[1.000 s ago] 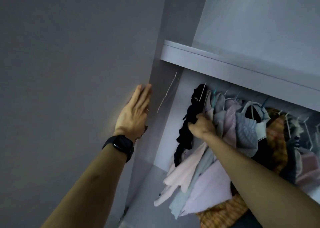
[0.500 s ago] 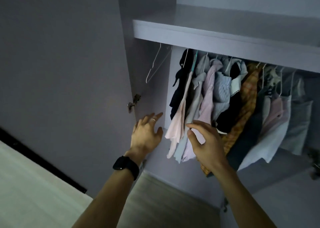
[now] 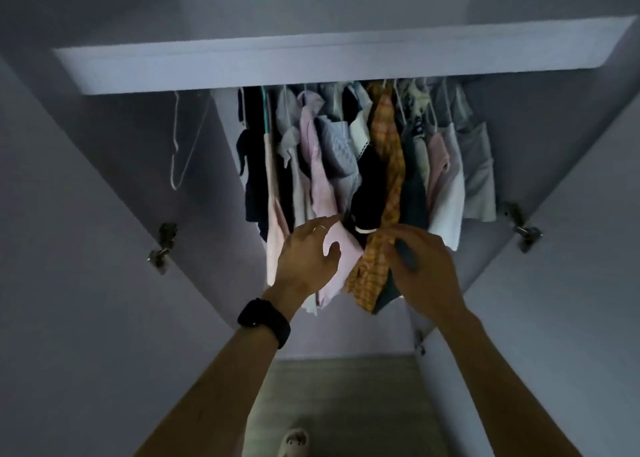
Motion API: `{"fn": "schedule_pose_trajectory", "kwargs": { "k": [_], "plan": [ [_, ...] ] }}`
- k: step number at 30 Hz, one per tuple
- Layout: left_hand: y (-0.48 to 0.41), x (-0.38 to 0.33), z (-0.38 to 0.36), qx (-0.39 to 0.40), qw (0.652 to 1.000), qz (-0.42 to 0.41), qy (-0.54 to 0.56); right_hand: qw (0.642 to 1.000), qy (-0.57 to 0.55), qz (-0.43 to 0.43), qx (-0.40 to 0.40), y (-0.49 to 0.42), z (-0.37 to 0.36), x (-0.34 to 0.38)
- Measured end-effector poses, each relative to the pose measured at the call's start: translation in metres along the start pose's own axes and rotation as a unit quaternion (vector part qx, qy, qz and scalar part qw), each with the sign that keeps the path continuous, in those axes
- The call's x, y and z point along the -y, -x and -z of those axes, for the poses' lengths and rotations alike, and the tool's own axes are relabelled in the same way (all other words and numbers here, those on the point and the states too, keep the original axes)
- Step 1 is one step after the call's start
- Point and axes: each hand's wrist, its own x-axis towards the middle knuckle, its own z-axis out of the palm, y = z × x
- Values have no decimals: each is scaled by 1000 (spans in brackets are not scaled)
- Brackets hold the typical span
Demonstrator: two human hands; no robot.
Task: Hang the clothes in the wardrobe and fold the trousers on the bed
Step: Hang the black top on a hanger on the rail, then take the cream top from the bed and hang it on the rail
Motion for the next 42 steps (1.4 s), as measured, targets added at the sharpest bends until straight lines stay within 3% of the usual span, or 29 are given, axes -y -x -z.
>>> {"fn": "schedule_pose_trajectory", "kwargs": {
  "k": [6, 10, 13, 17, 21, 25, 28, 33, 42],
  "plan": [
    [-53, -38, -22, 114, 978, -171, 38, 981, 102, -111, -119, 19, 32, -11],
    [-56, -77, -54, 182, 935, -298, 53, 945, 152, -219, -188, 77, 49, -11],
    [-26, -106, -90, 261, 886, -381, 43, 898, 184, -318, -244, 144, 60, -4],
    [52, -160, -141, 358, 792, -492, 44, 819, 245, -403, -327, 249, 77, 26],
    [186, -217, -172, 463, 650, -600, 53, 675, 264, -538, -430, 381, 85, 75],
    [291, -243, -195, 559, 550, -617, 68, 567, 225, -619, -495, 475, 65, 111],
    [363, -254, -210, 582, 490, -647, 37, 502, 196, -661, -522, 537, 51, 133],
    [456, -252, -236, 592, 412, -692, -20, 421, 152, -707, -548, 608, 20, 158],
    [572, -246, -298, 555, 249, -781, -139, 324, 17, -784, -529, 690, -33, 139]
  ]
}}
